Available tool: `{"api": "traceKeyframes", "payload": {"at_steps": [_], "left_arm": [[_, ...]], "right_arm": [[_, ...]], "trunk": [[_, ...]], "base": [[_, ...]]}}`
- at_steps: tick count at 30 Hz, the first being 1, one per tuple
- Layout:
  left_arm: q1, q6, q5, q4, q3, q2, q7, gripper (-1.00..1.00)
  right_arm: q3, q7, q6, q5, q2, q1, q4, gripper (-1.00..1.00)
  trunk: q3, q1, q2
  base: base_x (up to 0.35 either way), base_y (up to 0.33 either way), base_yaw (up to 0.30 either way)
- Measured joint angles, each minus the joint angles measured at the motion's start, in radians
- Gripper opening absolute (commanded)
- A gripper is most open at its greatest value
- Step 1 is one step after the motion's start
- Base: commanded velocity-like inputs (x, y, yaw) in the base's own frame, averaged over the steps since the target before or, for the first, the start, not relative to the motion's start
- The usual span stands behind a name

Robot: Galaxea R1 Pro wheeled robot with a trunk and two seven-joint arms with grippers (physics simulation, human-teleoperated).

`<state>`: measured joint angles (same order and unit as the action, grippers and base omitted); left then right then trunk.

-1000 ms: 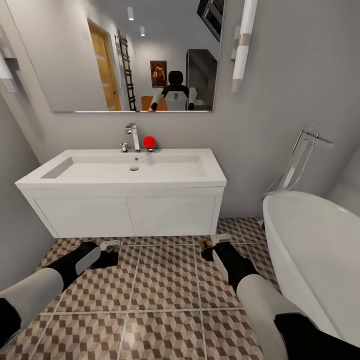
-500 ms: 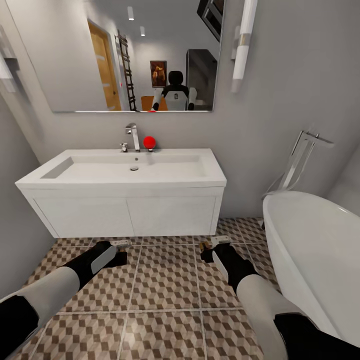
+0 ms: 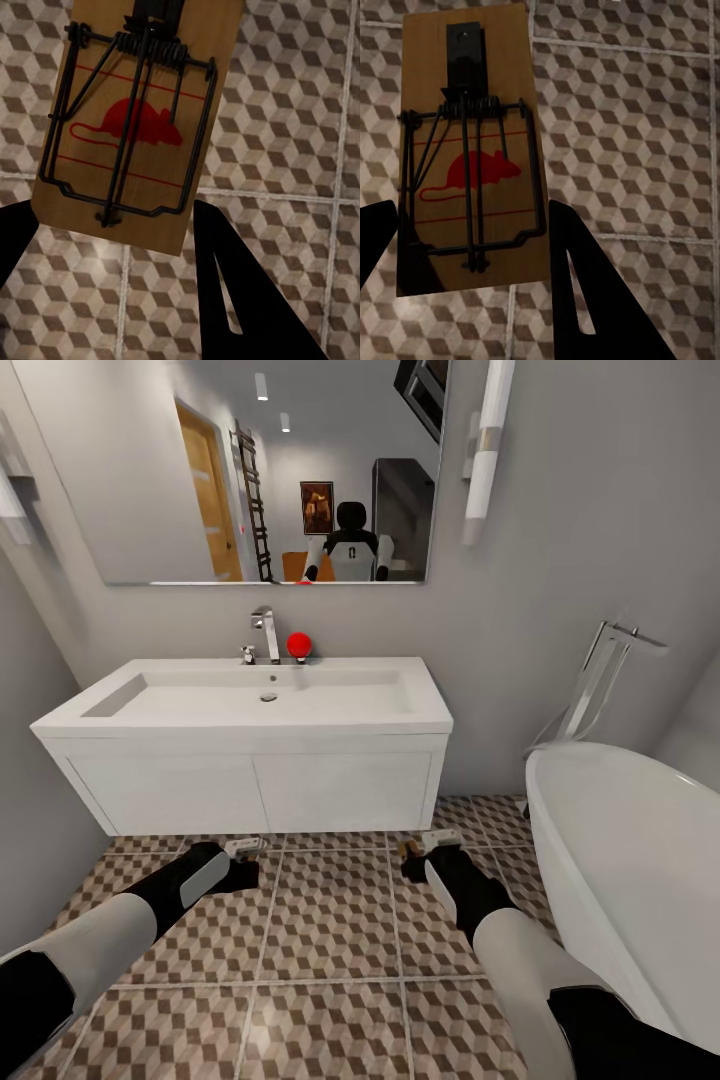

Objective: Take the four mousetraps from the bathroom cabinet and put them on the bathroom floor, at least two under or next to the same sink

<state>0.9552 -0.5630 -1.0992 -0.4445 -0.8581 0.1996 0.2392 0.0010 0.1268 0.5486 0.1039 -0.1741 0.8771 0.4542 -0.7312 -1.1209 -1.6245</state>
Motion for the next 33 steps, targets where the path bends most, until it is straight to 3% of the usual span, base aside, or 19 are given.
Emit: {"api": "traceKeyframes", "payload": {"at_steps": [10, 33], "left_arm": [[0.000, -0.003, 0.000, -0.001, -0.001, -0.001, 0.001, -1.00], [0.000, -0.002, 0.000, -0.001, -0.002, -0.002, 0.002, -1.00]], "right_arm": [[-0.001, 0.001, 0.005, 0.000, 0.000, 0.000, 0.028, -1.00], [0.002, 0.001, 0.002, 0.000, 0.000, -0.001, 0.031, -1.00]], "trunk": [[-0.001, 0.000, 0.000], [-0.101, -0.088, -0.161]], "base": [[0.000, 0.000, 0.000], [0.000, 0.000, -0.077]]}}
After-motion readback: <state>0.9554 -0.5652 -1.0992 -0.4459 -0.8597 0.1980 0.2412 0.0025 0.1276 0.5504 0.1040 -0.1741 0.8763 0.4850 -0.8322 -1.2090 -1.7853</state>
